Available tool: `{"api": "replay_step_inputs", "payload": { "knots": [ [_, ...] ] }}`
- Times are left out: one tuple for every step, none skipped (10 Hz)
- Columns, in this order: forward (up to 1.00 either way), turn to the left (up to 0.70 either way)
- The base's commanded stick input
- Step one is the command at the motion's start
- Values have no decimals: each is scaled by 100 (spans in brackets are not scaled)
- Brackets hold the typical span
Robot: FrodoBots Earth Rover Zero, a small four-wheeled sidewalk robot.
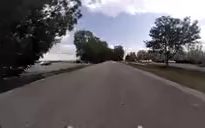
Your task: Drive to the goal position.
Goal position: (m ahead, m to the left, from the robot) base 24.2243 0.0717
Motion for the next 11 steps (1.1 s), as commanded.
{"api": "replay_step_inputs", "payload": {
  "knots": [
    [70,0],
    [70,0],
    [70,0],
    [70,0],
    [70,0],
    [70,0],
    [70,0],
    [70,0],
    [70,0],
    [70,-34],
    [70,-10]
  ]
}}
